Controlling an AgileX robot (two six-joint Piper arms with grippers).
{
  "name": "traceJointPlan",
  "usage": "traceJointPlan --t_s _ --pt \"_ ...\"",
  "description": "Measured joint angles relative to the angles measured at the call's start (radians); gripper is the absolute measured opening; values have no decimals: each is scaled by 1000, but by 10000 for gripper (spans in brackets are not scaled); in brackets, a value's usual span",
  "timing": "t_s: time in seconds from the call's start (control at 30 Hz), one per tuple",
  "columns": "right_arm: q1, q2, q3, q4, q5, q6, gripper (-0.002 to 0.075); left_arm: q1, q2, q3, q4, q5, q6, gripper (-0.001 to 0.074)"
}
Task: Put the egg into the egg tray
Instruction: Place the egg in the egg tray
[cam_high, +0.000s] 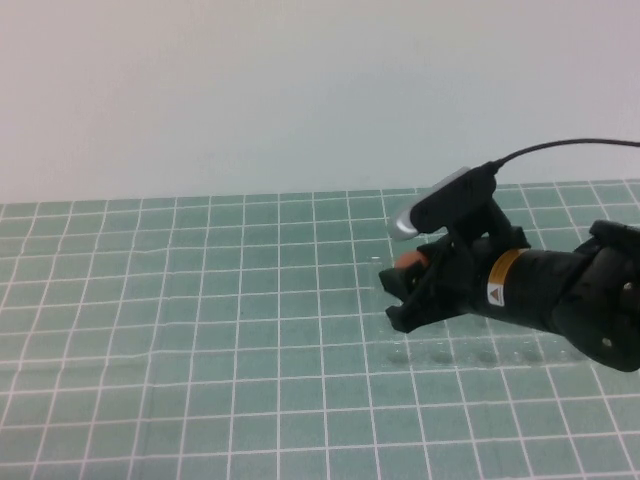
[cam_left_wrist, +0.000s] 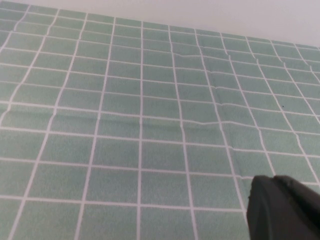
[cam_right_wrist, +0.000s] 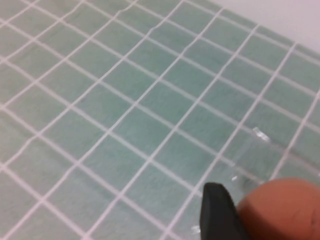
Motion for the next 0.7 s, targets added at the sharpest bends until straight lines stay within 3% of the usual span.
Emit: traceJointPlan --t_s 0.17,0.37,0.7 --pt "-15 0 12 172 -85 -212 358 0 0 0 0 -16 0 -1" --pt "-15 -27 103 301 -293 -344 358 0 0 0 0 0 0 -4" --pt "-3 -27 351 332 -763 -432 358 0 0 0 0 0 0 -4"
